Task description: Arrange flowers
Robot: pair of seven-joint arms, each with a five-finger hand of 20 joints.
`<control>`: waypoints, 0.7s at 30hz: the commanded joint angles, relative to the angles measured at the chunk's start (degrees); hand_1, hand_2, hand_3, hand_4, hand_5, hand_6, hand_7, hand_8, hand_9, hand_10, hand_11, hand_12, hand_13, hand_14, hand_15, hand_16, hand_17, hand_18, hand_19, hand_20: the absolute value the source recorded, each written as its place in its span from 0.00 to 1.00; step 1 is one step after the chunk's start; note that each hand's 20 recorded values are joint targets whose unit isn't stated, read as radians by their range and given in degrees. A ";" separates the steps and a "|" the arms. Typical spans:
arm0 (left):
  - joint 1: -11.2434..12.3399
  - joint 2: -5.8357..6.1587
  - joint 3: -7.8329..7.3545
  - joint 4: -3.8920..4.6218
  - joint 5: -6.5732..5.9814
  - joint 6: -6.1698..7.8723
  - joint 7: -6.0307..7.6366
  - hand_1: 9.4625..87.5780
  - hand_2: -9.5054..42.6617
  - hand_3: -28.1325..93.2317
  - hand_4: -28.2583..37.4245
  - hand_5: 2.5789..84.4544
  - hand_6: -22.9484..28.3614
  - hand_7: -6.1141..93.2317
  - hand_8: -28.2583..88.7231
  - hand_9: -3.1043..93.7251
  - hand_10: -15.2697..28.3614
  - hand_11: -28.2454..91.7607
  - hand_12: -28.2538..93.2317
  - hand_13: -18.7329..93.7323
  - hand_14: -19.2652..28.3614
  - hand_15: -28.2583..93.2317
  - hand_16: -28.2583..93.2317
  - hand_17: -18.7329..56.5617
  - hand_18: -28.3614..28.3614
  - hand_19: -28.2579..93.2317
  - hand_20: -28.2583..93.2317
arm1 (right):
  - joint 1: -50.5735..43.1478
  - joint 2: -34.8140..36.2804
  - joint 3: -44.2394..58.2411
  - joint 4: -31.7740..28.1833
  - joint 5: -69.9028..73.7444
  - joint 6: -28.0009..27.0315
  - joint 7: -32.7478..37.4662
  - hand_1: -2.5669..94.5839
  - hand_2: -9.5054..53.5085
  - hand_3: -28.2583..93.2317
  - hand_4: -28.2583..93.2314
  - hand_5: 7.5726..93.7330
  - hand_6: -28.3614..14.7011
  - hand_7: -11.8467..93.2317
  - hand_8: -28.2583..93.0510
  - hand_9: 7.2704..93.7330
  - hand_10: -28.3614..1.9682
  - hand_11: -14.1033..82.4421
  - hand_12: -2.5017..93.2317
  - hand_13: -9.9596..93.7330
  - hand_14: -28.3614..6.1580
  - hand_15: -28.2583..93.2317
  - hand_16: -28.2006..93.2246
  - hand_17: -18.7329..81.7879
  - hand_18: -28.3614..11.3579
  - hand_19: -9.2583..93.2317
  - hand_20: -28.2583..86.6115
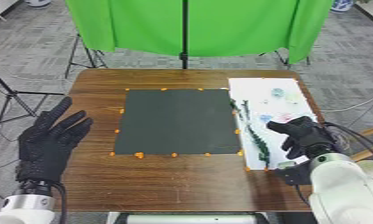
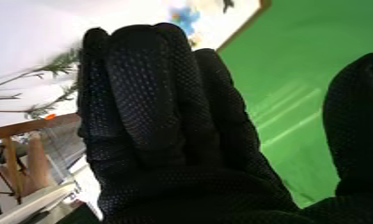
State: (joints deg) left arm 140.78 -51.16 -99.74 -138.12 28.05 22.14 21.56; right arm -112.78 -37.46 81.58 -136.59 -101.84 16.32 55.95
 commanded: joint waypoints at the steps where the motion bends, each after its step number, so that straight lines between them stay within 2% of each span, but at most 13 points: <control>1: 0.57 -0.60 -0.50 -0.02 0.47 0.27 -1.33 0.12 0.36 0.87 0.00 0.36 0.59 0.20 0.16 0.35 0.80 0.46 0.33 0.37 0.97 0.62 0.16 0.10 0.88 0.64 0.32 | 4.38 -1.07 -4.26 -0.50 -4.42 -6.25 6.19 0.27 0.15 0.76 0.08 0.62 0.42 0.28 0.15 0.70 0.18 0.60 0.23 0.80 0.38 0.79 0.32 0.74 0.27 1.00 0.08; 7: 0.37 -0.49 -0.18 0.10 0.29 0.13 -1.35 0.12 0.36 0.87 0.00 0.36 0.59 0.20 0.16 0.35 0.80 0.46 0.33 0.37 0.97 0.62 0.16 0.10 0.89 0.64 0.32 | 4.82 -0.58 -6.34 -0.52 -7.66 -11.13 9.40 0.28 0.15 0.76 0.08 0.64 0.41 0.28 0.15 0.72 0.18 0.61 0.23 0.82 0.42 0.80 0.33 0.76 0.28 1.00 0.12; 10: 0.20 -0.59 -0.28 0.14 0.48 0.02 -1.78 0.13 0.36 0.87 0.00 0.36 0.59 0.20 0.16 0.35 0.80 0.46 0.33 0.36 0.97 0.62 0.16 0.10 0.89 0.64 0.32 | 5.56 -0.06 -8.26 -0.47 -9.81 -12.04 10.28 0.30 0.15 0.76 0.08 0.65 0.41 0.28 0.15 0.72 0.18 0.61 0.23 0.82 0.43 0.80 0.33 0.76 0.28 1.00 0.13; 11: 0.36 -0.42 -0.21 0.08 0.27 0.23 -1.24 0.13 0.36 0.87 0.00 0.36 0.59 0.20 0.16 0.35 0.80 0.46 0.33 0.36 0.97 0.62 0.16 0.10 0.88 0.64 0.32 | 6.35 0.10 -9.26 -0.29 -10.54 -12.61 10.60 0.30 0.14 0.76 0.08 0.65 0.41 0.28 0.15 0.72 0.18 0.62 0.23 0.82 0.43 0.80 0.33 0.76 0.27 1.00 0.13; 12: 0.22 -0.63 -0.28 0.12 0.46 0.04 -1.79 0.13 0.36 0.87 0.00 0.36 0.59 0.20 0.16 0.35 0.80 0.46 0.33 0.36 0.97 0.62 0.16 0.10 0.88 0.64 0.32 | 6.70 0.10 -9.87 -0.25 -10.90 -13.46 11.17 0.30 0.14 0.76 0.08 0.66 0.41 0.29 0.16 0.72 0.18 0.62 0.24 0.82 0.43 0.80 0.33 0.76 0.27 1.00 0.14; 15: 0.19 -0.65 -0.28 0.14 0.47 -0.03 -1.89 0.13 0.36 0.87 0.00 0.36 0.59 0.20 0.16 0.35 0.80 0.46 0.33 0.36 0.97 0.62 0.16 0.10 0.88 0.64 0.32 | 7.29 0.52 -11.26 -0.30 -10.93 -15.01 11.87 0.31 0.14 0.76 0.08 0.66 0.41 0.30 0.15 0.73 0.19 0.63 0.24 0.83 0.44 0.80 0.34 0.76 0.27 1.00 0.16; 21: 0.01 -0.64 -0.27 0.23 0.47 -0.21 -2.09 0.13 0.36 0.86 0.00 0.36 0.59 0.20 0.16 0.35 0.81 0.46 0.33 0.36 0.97 0.62 0.16 0.10 0.88 0.64 0.32 | 11.06 1.26 -17.48 1.84 -13.79 -15.78 14.27 0.32 0.13 0.75 0.08 0.68 0.40 0.32 0.16 0.73 0.19 0.63 0.24 0.83 0.44 0.80 0.34 0.76 0.27 1.00 0.17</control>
State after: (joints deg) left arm 140.56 -51.30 -100.03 -138.13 28.23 22.12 20.38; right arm -104.74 -37.14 68.78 -136.46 -112.68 1.22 67.71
